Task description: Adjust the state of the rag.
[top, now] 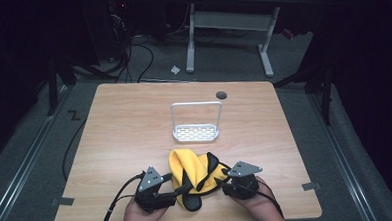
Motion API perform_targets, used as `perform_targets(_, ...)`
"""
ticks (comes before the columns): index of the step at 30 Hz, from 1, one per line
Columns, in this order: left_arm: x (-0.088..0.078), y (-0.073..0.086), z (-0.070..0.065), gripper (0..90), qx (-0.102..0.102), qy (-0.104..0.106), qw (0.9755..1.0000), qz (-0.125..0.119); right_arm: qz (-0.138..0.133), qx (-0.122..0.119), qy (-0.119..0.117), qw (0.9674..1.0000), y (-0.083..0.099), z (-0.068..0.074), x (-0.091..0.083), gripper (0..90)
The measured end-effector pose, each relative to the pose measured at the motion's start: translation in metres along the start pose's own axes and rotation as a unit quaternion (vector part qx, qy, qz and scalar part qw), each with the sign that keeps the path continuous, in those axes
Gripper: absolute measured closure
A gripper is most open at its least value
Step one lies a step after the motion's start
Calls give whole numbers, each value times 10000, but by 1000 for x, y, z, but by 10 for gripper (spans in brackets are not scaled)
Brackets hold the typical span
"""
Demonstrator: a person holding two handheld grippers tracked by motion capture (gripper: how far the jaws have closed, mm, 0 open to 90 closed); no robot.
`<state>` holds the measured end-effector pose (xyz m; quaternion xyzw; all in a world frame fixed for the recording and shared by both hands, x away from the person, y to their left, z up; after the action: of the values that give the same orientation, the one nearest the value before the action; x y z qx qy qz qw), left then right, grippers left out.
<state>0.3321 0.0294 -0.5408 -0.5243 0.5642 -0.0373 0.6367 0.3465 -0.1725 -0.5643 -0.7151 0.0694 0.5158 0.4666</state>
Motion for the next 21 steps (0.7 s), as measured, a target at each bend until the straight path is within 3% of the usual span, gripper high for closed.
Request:
perform_targets(1,2,1,1,419,-11,21,10000,32,0,0,0,10000,0,0,0,538)
perform_targets(3,8,6,3,542,-11,5,9998,182,28,-32,-129,9999,0,7,5,501)
perform_targets(4,11,10,7,663,-90,-17,9996,264,65,-145,-218,9996,-1,14,9,506)
perform_targets(6,11,13,12,762,-153,-135,9992,333,211,-213,-184,9994,1,18,15,519)
perform_targets(8,11,15,13,792,-135,-156,9992,353,316,-255,-175,9990,3,19,18,531)
perform_targets(9,10,16,14,827,-112,-190,9991,364,380,-297,-171,9987,5,19,21,561)
perform_targets(10,9,18,15,861,-102,-202,9990,378,394,-314,-214,9985,6,19,21,678)
perform_targets(11,5,18,15,861,-162,-134,9993,298,432,-328,-195,9983,6,18,21,693)
perform_targets(13,1,15,13,809,-210,-52,9996,175,432,-329,-211,9983,5,17,21,701)
perform_targets(17,-6,9,9,599,-190,-39,9998,-30,440,-342,-221,9982,4,16,22,696)
perform_targets(18,-8,6,6,599,-207,30,9997,-130,440,-342,-221,9982,4,16,22,696)
perform_targets(19,-9,3,2,461,-258,121,9993,-225,422,-335,-230,9983,3,16,23,696)
perform_targets(20,-10,1,-2,461,-318,233,9989,-259,422,-335,-230,9983,3,16,23,696)
perform_targets(21,-6,-4,-10,340,-429,361,9980,-274,424,-315,-223,9984,2,16,23,696)
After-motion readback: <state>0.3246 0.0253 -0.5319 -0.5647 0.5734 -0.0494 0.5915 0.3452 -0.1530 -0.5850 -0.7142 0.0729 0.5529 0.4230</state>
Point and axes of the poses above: each handheld gripper's, and its own axes: x roughly forward along the jaws, y roughly out of its underside, z roughly to its left, the point moved 8 cm from there along x, roughly forward along the jaws, and after that the axes turned 13 degrees about z, right-handed, at the moved point
